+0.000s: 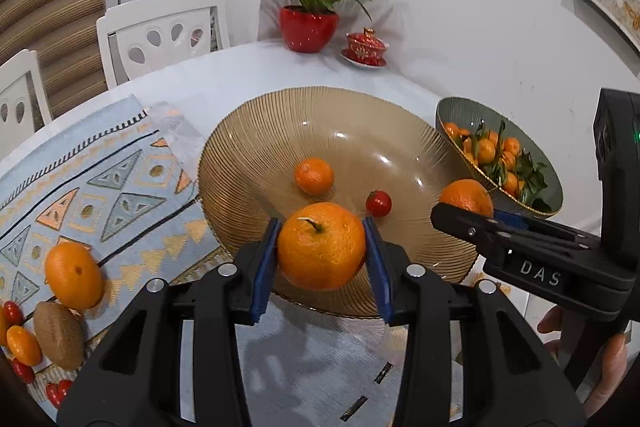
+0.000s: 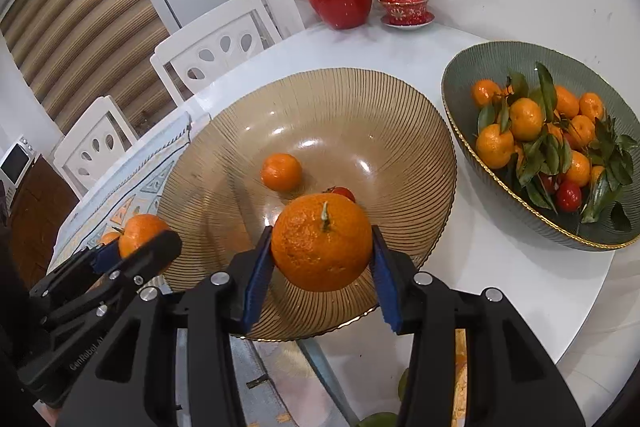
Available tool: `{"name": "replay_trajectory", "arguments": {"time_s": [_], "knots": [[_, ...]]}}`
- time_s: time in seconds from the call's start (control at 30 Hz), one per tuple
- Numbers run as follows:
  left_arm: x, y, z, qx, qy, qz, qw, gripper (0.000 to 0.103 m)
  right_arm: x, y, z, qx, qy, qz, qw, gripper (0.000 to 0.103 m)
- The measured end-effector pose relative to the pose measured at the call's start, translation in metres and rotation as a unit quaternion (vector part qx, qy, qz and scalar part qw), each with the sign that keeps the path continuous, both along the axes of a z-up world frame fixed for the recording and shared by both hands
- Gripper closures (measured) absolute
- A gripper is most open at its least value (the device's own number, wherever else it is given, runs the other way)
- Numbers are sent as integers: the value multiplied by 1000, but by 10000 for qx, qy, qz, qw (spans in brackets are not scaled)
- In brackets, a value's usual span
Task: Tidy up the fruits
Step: 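Carry the orange in the left tool into the amber bowl and release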
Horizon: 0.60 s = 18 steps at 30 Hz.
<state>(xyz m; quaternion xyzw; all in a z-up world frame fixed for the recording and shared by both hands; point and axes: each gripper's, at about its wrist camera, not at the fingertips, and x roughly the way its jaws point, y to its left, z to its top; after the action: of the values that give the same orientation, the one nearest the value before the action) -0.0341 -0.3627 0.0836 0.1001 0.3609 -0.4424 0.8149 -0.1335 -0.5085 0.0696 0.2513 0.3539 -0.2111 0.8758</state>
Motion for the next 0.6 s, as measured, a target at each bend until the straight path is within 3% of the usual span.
{"name": "replay_trajectory", "arguments": {"time_s": [0.27,0.33,0.37,0.4,0.6], "knots": [[2,-3,-8,63,94,-71,9999,61,8,-2,-5,79,114,28,9999,57],[2,0,-5,-7,94,-65,9999,57,7,-2,-3,63,91,-19,9999,56],[3,2,-3,-35,106,-54,9999,45,7,-2,-1,47,78,-22,10000,55],[2,3,-1,-46,82,-34,9999,42,6,-1,1,28,55,-20,10000,52],[0,27,14,-168,-46,59,9998,42,-4,5,15,-37,-128,-27,9999,52]]}}
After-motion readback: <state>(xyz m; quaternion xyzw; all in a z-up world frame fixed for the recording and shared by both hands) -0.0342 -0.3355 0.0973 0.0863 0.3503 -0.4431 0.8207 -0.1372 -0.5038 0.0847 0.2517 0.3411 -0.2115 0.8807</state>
